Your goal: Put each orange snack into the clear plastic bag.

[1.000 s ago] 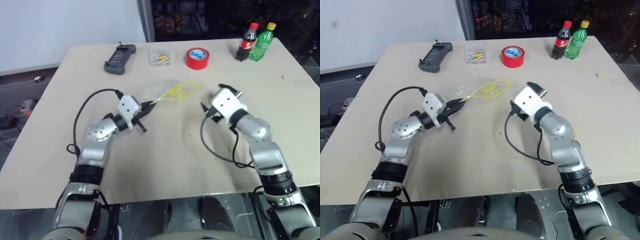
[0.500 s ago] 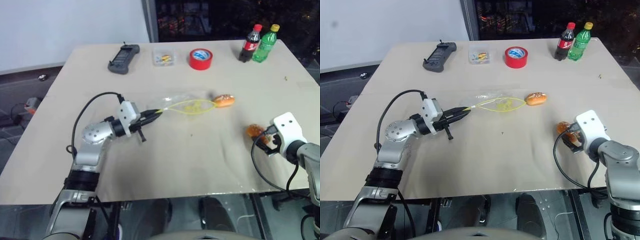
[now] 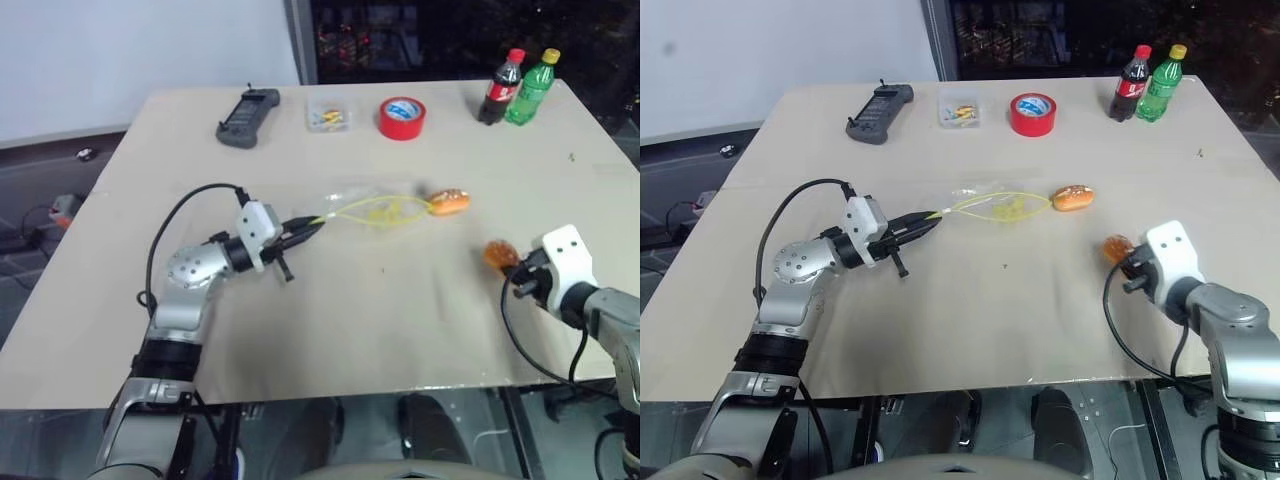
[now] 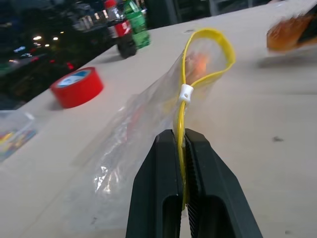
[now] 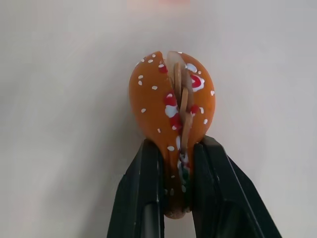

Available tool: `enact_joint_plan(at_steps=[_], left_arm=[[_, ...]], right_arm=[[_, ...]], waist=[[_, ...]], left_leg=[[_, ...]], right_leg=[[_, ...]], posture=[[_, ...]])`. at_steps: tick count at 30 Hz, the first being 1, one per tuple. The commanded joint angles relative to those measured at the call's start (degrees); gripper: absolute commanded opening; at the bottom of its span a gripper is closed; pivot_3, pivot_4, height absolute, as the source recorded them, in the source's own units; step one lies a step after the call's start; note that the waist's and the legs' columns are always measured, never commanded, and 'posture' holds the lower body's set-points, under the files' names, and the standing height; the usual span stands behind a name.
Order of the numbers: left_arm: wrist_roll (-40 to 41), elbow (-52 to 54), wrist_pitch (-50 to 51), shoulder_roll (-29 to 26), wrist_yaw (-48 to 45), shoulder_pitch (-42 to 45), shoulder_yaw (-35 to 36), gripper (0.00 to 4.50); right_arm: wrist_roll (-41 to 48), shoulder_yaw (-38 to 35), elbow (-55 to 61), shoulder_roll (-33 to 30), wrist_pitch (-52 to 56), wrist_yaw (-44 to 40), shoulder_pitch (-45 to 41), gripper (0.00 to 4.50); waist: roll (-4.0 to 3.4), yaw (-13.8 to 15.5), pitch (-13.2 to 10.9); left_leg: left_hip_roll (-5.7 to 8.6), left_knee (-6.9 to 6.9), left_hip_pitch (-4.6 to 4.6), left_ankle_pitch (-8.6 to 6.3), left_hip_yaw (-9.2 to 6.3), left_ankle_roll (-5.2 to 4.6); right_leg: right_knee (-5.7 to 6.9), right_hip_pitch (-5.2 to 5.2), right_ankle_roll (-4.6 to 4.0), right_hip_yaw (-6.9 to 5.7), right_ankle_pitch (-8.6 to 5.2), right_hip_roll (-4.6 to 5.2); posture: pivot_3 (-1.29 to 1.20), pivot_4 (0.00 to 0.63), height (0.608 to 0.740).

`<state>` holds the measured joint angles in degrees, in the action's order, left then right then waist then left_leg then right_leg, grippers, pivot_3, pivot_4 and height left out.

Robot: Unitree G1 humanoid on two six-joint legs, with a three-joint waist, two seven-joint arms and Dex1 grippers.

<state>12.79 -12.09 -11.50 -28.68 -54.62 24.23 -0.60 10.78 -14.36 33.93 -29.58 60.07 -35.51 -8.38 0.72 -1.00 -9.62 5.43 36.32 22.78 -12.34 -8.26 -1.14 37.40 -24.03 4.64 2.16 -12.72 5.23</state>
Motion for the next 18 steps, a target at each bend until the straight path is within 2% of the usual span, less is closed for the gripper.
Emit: enact_joint_plan(at_steps=[1, 5, 18], left_arm=[[-0.5, 1.3, -1.7, 0.3, 0.9, 0.1, 0.0, 0.00], [-1.1, 1.7, -2.5, 0.5, 0.9, -0.3, -0.4, 0.00], [-3.6, 4.2, -9.7, -1.1, -1.2, -5.3, -2.7, 0.00]], right_arm=[[4.4, 3.6, 6.1, 3.0, 3.0, 2.2, -5.2, 0.48], [5.0, 9.9, 5.3, 5.7, 3.2, 5.2, -9.7, 0.48], [6.3, 19.8, -5.9, 6.3, 1.5, 6.1, -18.1, 0.48]], waist=[[0.00, 0.1, 0.0], [0.01, 0.4, 0.0], [0.00, 0.1, 0.0]], left_leg=[[-0.02, 0.00, 0.00, 0.00, -0.01, 0.00], [0.02, 0.00, 0.05, 0.00, -0.07, 0.00], [0.05, -0.11, 0.07, 0.00, -0.08, 0.00]], right_leg=[[0.00, 0.00, 0.00, -0.01, 0.00, -0.02], [-0.05, 0.01, -0.03, -0.08, 0.02, 0.00], [-0.22, 0.00, -0.05, -0.08, 0.03, 0.03]], posture=[[0.00, 0.150, 0.740], [0.00, 0.150, 0.740], [0.00, 0.150, 0.740]])
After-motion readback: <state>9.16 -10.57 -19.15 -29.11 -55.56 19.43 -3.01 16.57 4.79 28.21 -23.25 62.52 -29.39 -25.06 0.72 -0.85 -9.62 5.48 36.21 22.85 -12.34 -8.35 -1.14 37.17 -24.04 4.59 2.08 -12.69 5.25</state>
